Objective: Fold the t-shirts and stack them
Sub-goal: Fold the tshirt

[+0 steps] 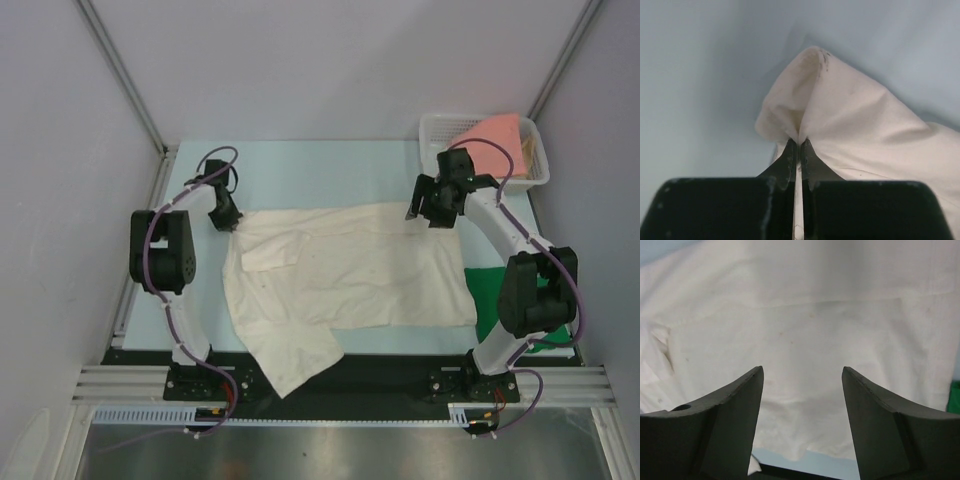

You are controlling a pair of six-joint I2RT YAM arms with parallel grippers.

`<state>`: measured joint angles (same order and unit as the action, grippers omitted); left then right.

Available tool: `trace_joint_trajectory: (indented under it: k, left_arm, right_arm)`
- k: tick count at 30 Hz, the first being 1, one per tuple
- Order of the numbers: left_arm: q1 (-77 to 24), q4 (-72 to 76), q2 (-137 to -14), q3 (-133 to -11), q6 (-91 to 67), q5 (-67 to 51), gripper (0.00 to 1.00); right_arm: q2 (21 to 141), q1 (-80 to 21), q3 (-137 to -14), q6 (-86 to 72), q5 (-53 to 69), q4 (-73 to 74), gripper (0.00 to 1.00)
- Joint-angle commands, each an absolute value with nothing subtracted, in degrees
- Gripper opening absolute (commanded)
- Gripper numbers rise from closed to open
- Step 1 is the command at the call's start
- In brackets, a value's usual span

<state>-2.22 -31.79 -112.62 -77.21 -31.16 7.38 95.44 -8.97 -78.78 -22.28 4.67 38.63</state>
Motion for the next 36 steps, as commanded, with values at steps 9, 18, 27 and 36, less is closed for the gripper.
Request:
trace_joint_trajectory:
  k: [9,18,27,36]
  left_arm:
    - [1.58,-36.65,-114.45,-94.05,-18.63,20.3,0.54]
    - [0.53,-36.22,-90.84,-74.84,-25.12,16.38,0.79]
    - [1.32,-14.94,-76.11,-51.07,-38.84,-4.92,0.5]
    - [5.96,-18.99,-82.34,-53.88,-24.09,-8.26,0.51]
  right_arm:
    - [92.73,-11.34,-71.37,-17.41,10.63,48.16,0.7]
    - [91.41,-8.45,-71.46,-22.48,8.34,46.6,0.75]
    - [97.9,-2.29,-68.64,-38.14,14.15,16.18,0.45]
    - [99.67,-0.62,-69.0,-34.73,20.38,14.78,0.33]
